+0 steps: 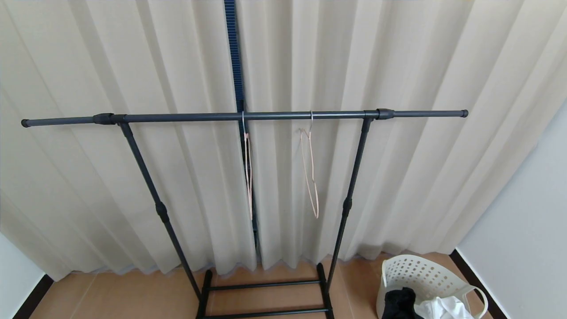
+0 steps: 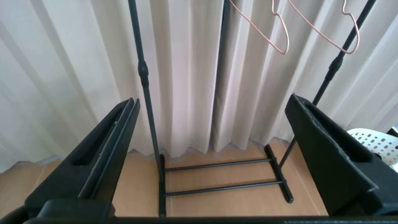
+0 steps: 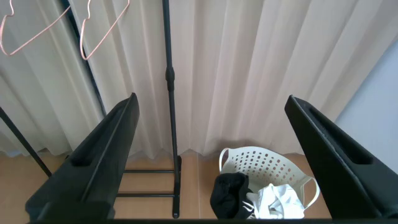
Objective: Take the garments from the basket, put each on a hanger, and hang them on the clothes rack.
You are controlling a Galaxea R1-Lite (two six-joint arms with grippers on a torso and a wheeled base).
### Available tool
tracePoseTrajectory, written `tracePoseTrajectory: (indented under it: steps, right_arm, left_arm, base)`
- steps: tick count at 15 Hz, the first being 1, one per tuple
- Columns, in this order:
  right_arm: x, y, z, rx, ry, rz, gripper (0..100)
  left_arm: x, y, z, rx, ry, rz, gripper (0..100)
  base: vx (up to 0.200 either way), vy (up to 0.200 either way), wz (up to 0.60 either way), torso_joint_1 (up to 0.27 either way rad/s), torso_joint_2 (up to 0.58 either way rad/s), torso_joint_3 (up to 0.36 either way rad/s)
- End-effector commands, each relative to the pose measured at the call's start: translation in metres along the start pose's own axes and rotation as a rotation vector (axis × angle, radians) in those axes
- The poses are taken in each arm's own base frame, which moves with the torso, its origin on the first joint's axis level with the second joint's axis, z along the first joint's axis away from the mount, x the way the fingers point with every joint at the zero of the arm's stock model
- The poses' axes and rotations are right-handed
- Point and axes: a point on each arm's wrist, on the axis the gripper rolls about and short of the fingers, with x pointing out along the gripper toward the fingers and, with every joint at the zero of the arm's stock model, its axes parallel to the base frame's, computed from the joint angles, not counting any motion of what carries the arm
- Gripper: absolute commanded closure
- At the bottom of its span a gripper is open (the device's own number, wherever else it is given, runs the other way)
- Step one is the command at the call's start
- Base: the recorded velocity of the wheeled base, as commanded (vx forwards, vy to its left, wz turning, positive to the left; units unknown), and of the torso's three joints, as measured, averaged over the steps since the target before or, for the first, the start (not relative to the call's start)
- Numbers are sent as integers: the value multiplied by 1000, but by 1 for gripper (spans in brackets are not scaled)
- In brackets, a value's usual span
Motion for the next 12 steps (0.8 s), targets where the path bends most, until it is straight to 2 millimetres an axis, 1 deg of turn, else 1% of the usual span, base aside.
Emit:
tracePoseTrajectory:
  steps: [1,12]
  right_arm:
    - [0,0,0,0,1,1,0]
    - [0,0,0,3,1,-4,0]
  left_arm:
    - [0,0,0,0,1,0,0]
    - [0,0,0,0,1,0,0]
  base:
    - [0,0,0,0,0,0]
    - [0,0,0,0,0,0]
